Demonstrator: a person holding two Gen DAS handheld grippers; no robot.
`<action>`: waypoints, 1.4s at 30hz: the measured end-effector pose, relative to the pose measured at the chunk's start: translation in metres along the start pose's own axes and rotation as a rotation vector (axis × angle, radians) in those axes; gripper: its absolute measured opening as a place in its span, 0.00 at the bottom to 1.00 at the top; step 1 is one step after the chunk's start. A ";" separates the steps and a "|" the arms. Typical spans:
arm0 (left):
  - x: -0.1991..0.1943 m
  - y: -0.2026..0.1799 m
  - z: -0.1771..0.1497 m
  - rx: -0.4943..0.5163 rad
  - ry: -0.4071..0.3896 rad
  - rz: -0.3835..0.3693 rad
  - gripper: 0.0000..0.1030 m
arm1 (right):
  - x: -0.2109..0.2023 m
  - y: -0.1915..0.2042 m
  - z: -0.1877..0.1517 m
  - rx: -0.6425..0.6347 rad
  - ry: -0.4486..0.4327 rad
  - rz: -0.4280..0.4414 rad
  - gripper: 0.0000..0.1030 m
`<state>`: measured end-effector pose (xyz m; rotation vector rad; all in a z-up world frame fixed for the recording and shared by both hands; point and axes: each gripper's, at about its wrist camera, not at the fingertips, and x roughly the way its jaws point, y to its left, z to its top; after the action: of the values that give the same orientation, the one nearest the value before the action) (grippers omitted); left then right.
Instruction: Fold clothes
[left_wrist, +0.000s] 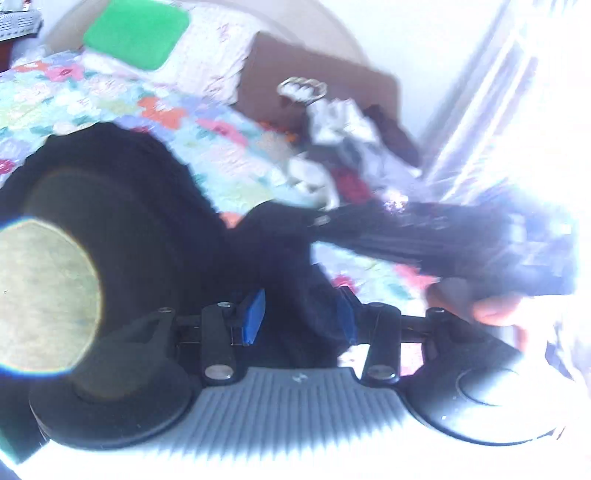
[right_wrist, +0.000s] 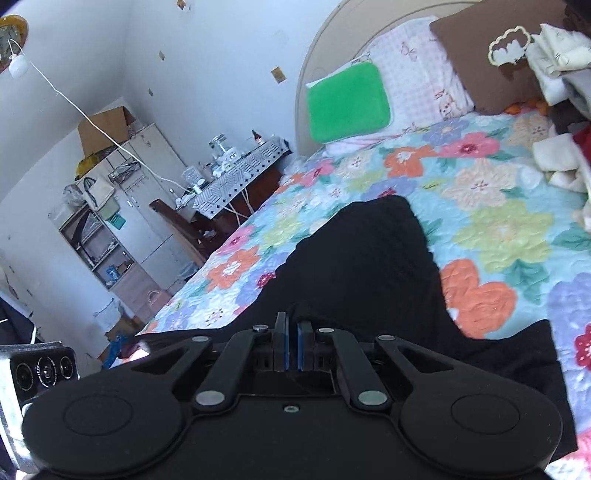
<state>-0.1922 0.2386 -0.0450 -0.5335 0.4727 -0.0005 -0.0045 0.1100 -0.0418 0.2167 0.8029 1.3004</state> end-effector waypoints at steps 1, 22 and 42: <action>-0.003 0.000 -0.002 0.011 -0.010 -0.018 0.48 | 0.003 0.004 0.000 -0.004 0.017 0.004 0.06; -0.042 0.091 0.033 -0.023 -0.089 0.180 0.03 | -0.023 0.006 -0.031 -0.077 0.001 -0.205 0.51; -0.017 0.127 0.002 -0.211 0.046 0.178 0.11 | 0.069 0.024 -0.059 -0.272 0.273 -0.259 0.58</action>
<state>-0.2223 0.3511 -0.0986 -0.6980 0.5679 0.2097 -0.0573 0.1627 -0.0988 -0.2797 0.8418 1.1903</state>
